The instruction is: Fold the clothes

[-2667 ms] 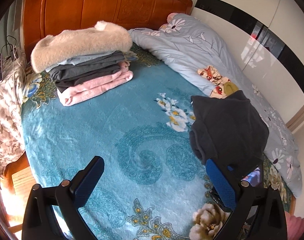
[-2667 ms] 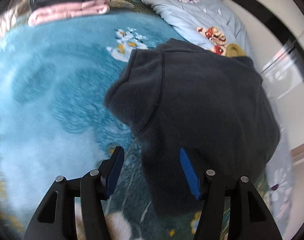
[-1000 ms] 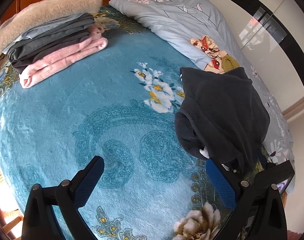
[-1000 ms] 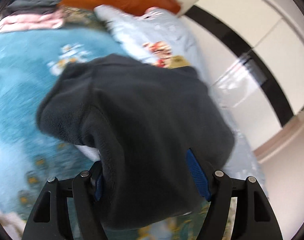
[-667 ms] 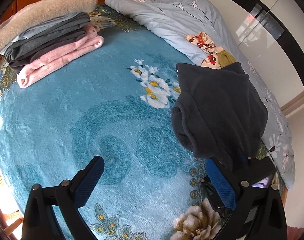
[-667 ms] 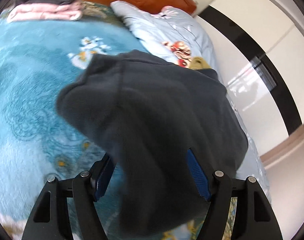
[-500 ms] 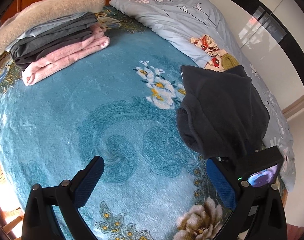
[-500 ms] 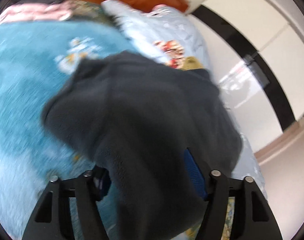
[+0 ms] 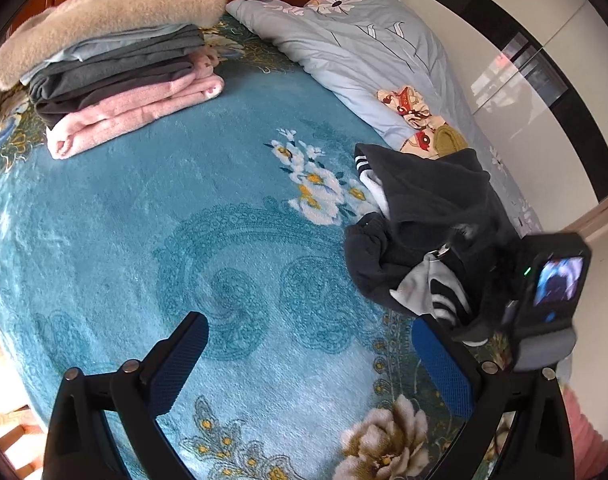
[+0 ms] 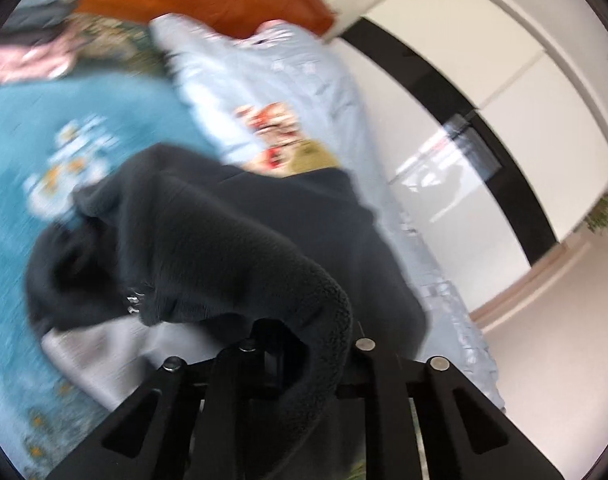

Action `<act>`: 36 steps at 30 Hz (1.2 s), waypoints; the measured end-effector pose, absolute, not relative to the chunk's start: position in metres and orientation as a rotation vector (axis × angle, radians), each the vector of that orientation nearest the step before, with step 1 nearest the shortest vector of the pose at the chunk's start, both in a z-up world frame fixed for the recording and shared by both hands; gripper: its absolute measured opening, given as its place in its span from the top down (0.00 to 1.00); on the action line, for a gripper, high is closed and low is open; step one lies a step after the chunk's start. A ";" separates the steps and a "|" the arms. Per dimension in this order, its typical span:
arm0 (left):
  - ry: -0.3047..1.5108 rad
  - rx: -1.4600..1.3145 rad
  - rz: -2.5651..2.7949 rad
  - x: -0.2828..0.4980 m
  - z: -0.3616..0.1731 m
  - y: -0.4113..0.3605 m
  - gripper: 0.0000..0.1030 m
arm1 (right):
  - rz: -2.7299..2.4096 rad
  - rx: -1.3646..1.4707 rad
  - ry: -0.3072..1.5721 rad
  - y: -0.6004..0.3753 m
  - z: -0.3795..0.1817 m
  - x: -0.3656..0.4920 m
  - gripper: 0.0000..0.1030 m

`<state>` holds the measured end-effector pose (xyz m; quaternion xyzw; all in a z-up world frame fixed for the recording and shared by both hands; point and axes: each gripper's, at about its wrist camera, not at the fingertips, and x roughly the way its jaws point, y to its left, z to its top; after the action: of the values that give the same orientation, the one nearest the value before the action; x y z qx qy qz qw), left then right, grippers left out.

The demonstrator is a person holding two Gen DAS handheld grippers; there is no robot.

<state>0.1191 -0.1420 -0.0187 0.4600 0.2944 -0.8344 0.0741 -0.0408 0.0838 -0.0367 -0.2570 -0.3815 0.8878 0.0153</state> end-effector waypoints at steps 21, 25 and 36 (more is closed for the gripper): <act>0.704 1.312 -2.617 0.141 0.026 -0.132 0.00 | 2.813 0.054 -1.161 0.082 0.198 -0.001 0.91; 0.655 1.210 -2.653 0.149 0.048 -0.136 0.00 | 2.864 0.243 -1.139 0.068 0.235 0.037 0.91; 0.591 1.027 -2.932 0.177 0.115 -0.130 0.00 | 3.145 0.167 -0.935 0.060 0.285 0.079 0.91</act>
<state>0.1765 -0.1303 0.1145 0.3248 0.1870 -0.9271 -0.0103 0.0787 0.0600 0.2849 0.0506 -0.2838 0.9548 -0.0718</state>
